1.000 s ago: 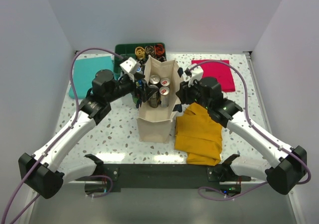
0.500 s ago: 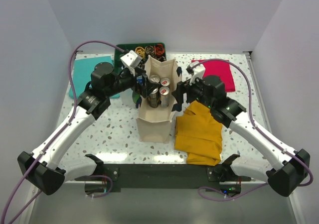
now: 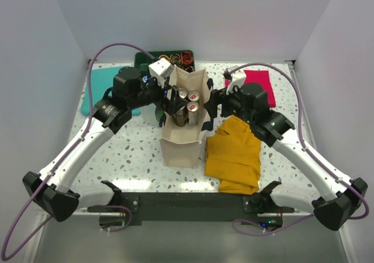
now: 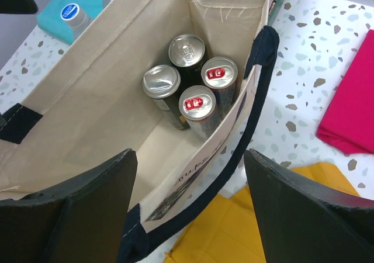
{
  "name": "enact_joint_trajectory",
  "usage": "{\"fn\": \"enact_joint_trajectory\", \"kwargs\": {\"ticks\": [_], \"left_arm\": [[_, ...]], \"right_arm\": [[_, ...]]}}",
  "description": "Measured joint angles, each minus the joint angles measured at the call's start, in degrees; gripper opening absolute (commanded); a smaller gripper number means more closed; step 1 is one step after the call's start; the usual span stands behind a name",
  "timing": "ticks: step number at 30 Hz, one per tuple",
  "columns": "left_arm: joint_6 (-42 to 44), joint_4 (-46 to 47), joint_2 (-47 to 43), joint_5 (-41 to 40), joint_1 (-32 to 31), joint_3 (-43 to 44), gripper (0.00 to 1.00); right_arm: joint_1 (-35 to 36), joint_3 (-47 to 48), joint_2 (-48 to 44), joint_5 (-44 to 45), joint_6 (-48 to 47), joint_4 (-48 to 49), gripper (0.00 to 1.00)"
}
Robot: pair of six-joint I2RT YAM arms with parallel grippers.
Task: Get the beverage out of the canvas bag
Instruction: Take out the drink from the canvas bag.
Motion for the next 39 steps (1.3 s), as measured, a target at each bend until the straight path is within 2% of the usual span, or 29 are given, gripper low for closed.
{"fn": "enact_joint_trajectory", "kwargs": {"ticks": [8,18,28,39], "left_arm": [[3.0,-5.8,6.9,-2.5,-2.1,2.1,1.0],[7.3,-6.9,13.6,-4.4,-3.9,4.4,1.0],[11.5,-9.4,19.8,-4.5,-5.3,7.9,1.0],[12.0,-9.7,27.4,-7.2,-4.9,10.3,1.0]], "right_arm": [[0.0,0.5,1.1,3.9,-0.3,-0.5,0.79],[-0.1,6.0,6.1,11.6,-2.2,1.2,0.81],[-0.2,9.2,12.7,12.7,-2.6,1.2,0.81],[-1.0,11.3,14.8,14.8,-2.6,0.7,0.82]]}}
